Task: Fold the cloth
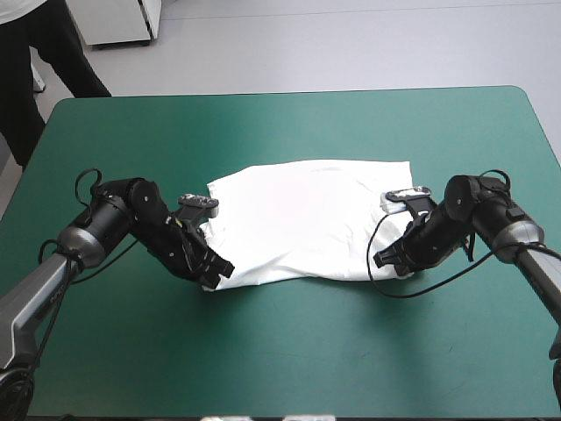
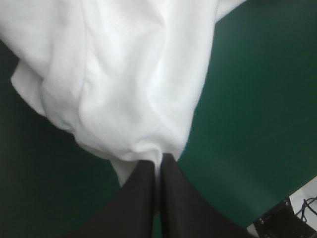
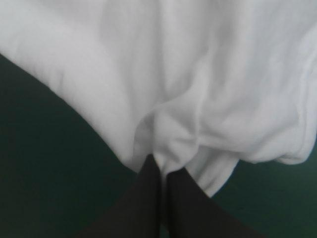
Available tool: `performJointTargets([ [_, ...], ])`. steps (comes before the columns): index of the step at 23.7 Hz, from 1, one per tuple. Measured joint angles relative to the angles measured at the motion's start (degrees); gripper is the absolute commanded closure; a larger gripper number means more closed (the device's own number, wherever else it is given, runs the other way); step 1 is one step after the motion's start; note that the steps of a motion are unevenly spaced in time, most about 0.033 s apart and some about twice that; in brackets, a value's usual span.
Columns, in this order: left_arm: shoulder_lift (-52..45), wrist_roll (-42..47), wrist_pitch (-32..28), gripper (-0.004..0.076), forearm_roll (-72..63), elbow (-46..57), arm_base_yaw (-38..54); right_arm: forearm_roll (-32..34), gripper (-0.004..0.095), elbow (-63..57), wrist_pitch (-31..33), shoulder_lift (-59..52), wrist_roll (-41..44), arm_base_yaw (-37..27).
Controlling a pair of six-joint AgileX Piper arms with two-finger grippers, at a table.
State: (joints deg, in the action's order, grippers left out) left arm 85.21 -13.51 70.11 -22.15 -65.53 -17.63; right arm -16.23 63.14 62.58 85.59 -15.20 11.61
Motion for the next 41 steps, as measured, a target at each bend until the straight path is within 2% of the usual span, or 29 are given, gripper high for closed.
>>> performJointTargets([
  [6, -2.57, -0.08, -1.95, 0.0733, 1.54, 7.39, -0.06, 1.33, 0.0924, -4.42, 0.37, -2.28, 0.72, 0.59],
  [10, -2.64, -1.02, -2.3, 0.0686, 2.17, 7.62, -0.06, 2.1, 0.0839, -4.71, 1.41, -2.45, 1.61, 0.59],
  [13, -2.82, -1.53, -1.98, 0.0575, 2.78, 7.67, -0.06, 2.66, 0.0731, -4.71, 2.22, -2.45, 1.64, 0.59],
  [15, -2.88, -1.52, -1.31, 0.0471, 3.83, 7.67, -0.06, 2.77, 0.0641, -4.75, 2.71, -2.65, 1.64, 0.59],
  [16, -2.88, -1.52, -1.06, 0.0377, 4.36, 7.67, -0.06, 2.92, 0.0551, -4.77, 2.83, -2.92, 1.64, 0.59],
  [18, -3.32, -1.52, -0.83, 0.026, 5.24, 7.67, -0.06, 3.1, 0.0473, -4.82, 3.53, -4.65, 1.72, 0.59],
  [19, -4.29, -1.52, -0.83, 0.0241, 5.37, 7.67, -0.06, 3.69, 0.0454, -4.82, 4.23, -6.62, 2.3, 0.59],
  [22, -8.88, -1.33, -0.22, 0.0237, 6.69, 4.89, -0.06, 8.45, 0.0449, -4.2, 6.06, -12.14, 5.9, 0.59],
  [25, -13.73, -0.77, 0.21, 0.0237, 8.67, -2.18, -0.06, 14.93, 0.0449, -1.7, 6.45, -16.28, 10.94, 0.59],
  [27, -18.97, 0.86, 0.52, 0.0237, 9.69, -13.97, -0.06, 23.22, 0.0449, 2.47, 4.1, -19.75, 19.49, 0.59],
  [29, -20.5, 1.22, -0.28, 0.0237, 8.8, -23.45, -0.06, 25.6, 0.0449, 5.18, 1.06, -19.98, 23.69, 0.59],
  [33, -20.85, 1.47, -2.98, 0.0237, 6.44, -32.83, -0.06, 26.18, 0.0449, 7.06, -3.38, -15.16, 27.14, 0.59],
  [37, -20.79, 1.47, -1.74, 0.0237, 4.55, -33.36, -0.06, 26.0, 0.0449, 7.18, -4.95, -7.19, 27.46, 0.15],
  [41, -20.75, 1.47, -0.53, 0.0237, 3.78, -33.36, -0.06, 20.8, 0.0449, 7.29, -6.77, -0.48, 25.8, -2.87],
])
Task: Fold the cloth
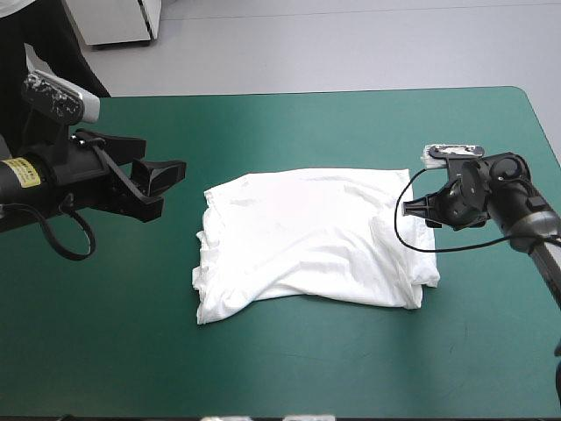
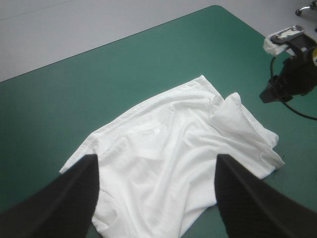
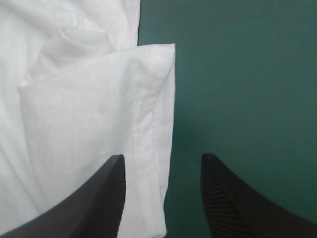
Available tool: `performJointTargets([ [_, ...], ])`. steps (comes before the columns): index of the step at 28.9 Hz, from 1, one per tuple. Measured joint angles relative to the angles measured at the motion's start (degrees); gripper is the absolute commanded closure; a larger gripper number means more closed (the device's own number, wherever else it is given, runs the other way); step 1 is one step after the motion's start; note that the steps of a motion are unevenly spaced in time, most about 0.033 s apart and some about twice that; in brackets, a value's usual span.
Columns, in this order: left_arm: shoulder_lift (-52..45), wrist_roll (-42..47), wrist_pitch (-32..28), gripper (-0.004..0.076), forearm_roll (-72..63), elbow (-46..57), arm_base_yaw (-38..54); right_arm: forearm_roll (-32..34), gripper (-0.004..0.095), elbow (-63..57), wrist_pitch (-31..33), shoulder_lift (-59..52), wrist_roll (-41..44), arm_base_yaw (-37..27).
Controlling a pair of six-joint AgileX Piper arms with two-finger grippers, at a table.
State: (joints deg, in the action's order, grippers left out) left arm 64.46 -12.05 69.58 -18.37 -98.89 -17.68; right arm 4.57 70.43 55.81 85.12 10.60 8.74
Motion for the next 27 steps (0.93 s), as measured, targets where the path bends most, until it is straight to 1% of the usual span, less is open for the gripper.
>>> performJointTargets([
  [4, 0.0, 0.0, 1.06, 0.0238, 0.0, 0.0, 0.0, -3.38, 0.0449, 0.0, -1.25, 5.85, -2.31, -2.01],
  [16, 0.0, 0.05, 1.77, 0.0239, -0.12, 0.0, 0.0, -3.3, 0.045, 0.06, -3.18, 15.92, -3.3, -2.42],
  [18, 0.0, 0.05, 1.89, 0.0239, -0.12, 0.0, 0.0, -3.61, 0.0468, 0.54, -3.01, 16.55, -3.37, -2.47],
  [21, 0.0, 0.05, 1.89, 0.0239, -0.12, 0.0, 0.0, -4.08, 0.0596, 0.84, -2.76, 16.96, -3.74, -2.47],
  [25, 0.0, 0.05, 1.89, 0.0239, -0.12, 0.0, 0.0, -5.4, 0.09, 1.21, -2.49, 17.54, -5.0, -2.47],
  [26, 0.0, 0.05, 1.89, 0.0239, -0.12, 0.0, 0.0, -5.72, 0.0921, 1.28, -2.49, 17.62, -5.05, -2.47],
  [27, 0.0, 0.05, 1.89, 0.0239, -0.12, 0.0, 0.0, -6.14, 0.092, 1.39, -2.49, 17.68, -5.18, -2.47],
])
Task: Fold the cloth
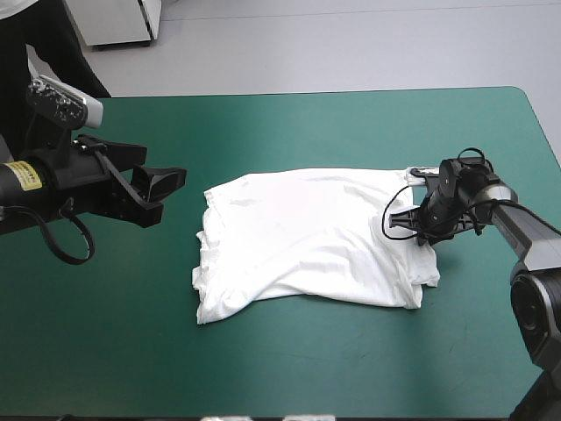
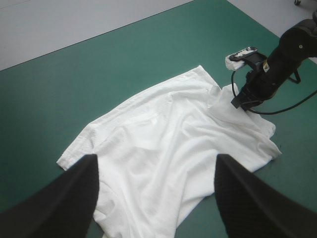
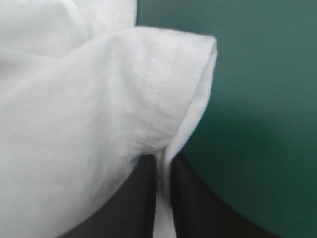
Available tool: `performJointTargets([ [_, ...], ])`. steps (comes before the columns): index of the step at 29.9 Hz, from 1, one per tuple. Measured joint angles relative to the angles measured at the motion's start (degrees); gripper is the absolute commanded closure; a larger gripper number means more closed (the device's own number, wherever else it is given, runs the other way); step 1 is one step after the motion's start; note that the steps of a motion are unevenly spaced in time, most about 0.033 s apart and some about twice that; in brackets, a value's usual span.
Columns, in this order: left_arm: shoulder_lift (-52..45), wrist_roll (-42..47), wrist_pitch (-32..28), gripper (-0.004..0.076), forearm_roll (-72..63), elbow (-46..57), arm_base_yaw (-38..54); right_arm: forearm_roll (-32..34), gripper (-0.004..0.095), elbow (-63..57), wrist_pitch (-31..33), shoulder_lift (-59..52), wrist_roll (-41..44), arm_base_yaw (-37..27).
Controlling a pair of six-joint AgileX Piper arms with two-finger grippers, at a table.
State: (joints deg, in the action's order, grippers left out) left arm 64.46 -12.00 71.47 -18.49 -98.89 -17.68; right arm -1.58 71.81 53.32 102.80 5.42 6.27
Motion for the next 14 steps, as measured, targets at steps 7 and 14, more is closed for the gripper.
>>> performJointTargets([
  [7, 0.0, 0.0, 0.04, 0.0239, 0.0, 0.0, 0.0, -0.88, 0.0921, 1.02, 0.97, 0.26, 0.0, 0.0],
  [14, 0.02, 0.0, 0.11, 0.0253, -0.93, 0.0, 0.0, -0.86, 0.0921, 7.72, 5.63, -2.89, -1.3, 0.0],
])
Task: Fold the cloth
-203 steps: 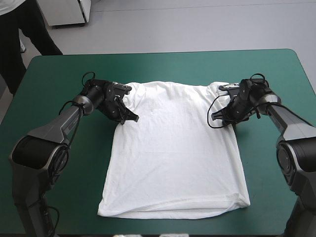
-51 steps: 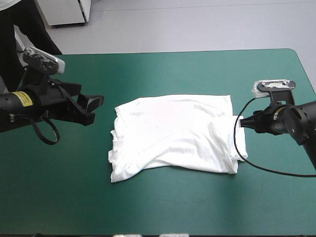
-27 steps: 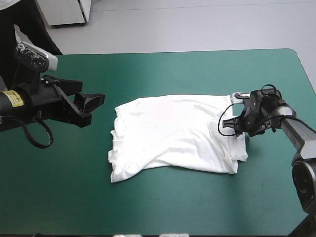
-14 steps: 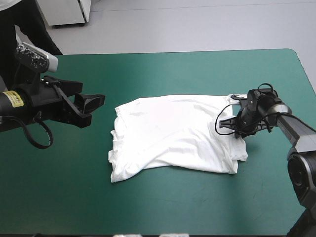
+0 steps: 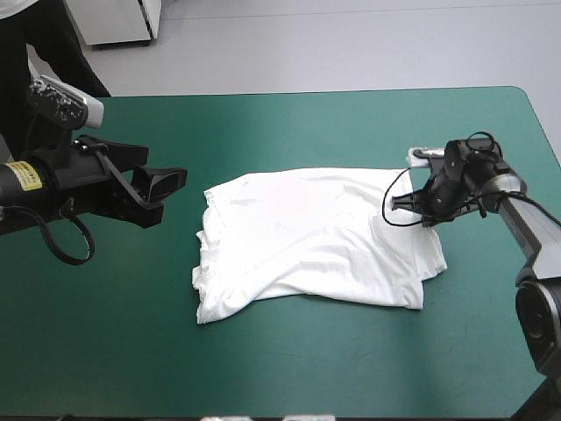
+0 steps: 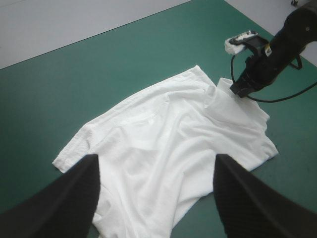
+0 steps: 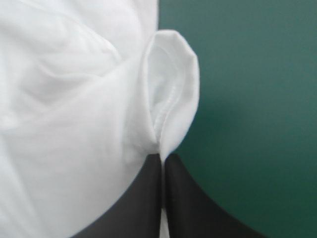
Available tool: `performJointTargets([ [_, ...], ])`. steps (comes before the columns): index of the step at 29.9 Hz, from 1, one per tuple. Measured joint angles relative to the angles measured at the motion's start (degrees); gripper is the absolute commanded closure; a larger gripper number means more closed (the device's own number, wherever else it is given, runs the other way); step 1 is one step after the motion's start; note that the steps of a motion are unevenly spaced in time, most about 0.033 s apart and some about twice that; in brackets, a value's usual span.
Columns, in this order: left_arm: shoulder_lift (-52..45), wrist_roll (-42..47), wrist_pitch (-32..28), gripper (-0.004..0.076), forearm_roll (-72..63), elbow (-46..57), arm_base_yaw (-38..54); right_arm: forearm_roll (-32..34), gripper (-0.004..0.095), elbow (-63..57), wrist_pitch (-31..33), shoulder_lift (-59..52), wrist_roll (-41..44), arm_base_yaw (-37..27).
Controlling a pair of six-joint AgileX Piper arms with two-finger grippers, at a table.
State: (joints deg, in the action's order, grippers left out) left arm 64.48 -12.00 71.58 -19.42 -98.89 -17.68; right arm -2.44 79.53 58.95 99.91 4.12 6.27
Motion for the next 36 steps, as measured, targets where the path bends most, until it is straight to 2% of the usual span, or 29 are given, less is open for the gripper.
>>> performJointTargets([
  [5, 0.0, 0.0, 0.0, 0.0259, -0.95, 0.0, 0.0, -8.02, 0.0921, 5.14, 3.62, -1.98, -5.04, 0.3],
  [8, 0.0, 0.0, 0.0, 0.0264, -1.02, 0.0, 0.0, -9.95, 0.0921, 5.41, 4.21, -1.85, -6.15, 1.85],
  [14, 0.0, -0.06, 0.0, 0.0265, -0.69, 0.0, 0.0, -10.03, 0.0921, 5.41, 3.86, 1.19, -7.47, 6.69],
  [19, 0.0, -0.06, 0.01, 0.0267, -0.64, 0.0, 0.0, -7.08, 0.0909, 5.41, 1.69, 5.08, -8.6, 10.05],
  [22, 0.0, -0.06, 0.01, 0.0267, -0.64, 0.0, 0.0, -6.95, 0.0834, 5.41, 0.75, 6.34, -10.74, 10.64],
  [26, 0.0, -0.06, 0.01, 0.0267, -0.64, 0.0, 0.0, -8.75, 0.0606, 5.41, 0.97, 7.6, -13.38, 10.63],
  [29, 0.0, -0.06, 0.01, 0.0267, -0.57, 0.0, 0.0, -9.71, 0.0477, 5.56, 1.99, 8.33, -14.01, 10.63],
  [36, 0.0, -0.06, 0.01, 0.0267, 0.98, 0.0, 0.0, -8.03, 0.0457, 10.44, 7.23, 5.25, -13.01, 10.63],
])
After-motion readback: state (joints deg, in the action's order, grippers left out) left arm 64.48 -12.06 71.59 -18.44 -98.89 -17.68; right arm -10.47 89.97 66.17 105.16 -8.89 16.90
